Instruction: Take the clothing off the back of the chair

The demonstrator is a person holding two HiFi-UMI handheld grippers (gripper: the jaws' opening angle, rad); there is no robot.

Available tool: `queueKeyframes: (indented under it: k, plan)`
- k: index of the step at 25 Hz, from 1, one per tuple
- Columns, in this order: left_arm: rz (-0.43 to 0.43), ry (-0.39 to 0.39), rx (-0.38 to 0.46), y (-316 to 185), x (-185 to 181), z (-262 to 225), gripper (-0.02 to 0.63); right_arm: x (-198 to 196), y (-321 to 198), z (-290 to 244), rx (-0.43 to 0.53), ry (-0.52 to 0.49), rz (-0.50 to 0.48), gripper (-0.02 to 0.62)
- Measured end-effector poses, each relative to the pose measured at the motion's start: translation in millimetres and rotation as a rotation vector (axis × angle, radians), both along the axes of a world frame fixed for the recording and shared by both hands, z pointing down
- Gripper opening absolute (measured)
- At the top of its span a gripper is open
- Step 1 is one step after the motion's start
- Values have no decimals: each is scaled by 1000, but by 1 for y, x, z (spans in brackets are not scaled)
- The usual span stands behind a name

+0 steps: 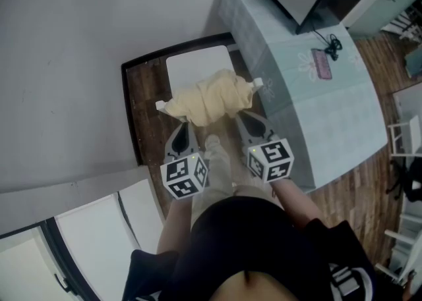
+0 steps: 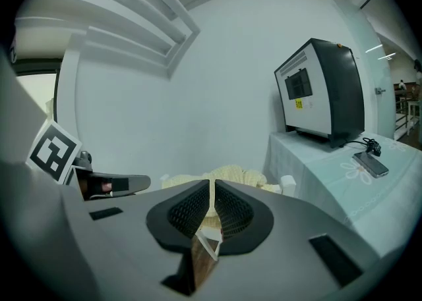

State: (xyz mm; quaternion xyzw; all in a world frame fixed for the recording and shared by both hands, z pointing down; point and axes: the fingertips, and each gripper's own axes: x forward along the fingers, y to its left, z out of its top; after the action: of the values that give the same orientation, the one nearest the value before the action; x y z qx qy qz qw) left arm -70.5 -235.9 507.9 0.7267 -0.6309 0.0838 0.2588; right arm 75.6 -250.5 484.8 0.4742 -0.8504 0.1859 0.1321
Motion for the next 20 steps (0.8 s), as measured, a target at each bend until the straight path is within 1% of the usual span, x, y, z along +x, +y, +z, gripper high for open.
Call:
queueKeyframes:
  k: [2,4,7,10,15,20]
  plan:
    - [3,1,-7,-4,0,5,15,1,-5,5,-11,5,1,15]
    - [9,-2,-12,-7,0,10,65,1,-9,11,-27,2,-4,31]
    - [13,-10,-20,-12,0,19,142,1,-17,19,-56,-8,-12,156]
    - [-2,-16,-33,-16,-4,28,216,3,-26,27,-65,-1,-4,217]
    - [2,-22,-65,-27,-8,47,285,8,-41,40,-83,25,29,250]
    - [35,-4,-94,-37,-4,64,313,15,-52,51,-89,72,78,272]
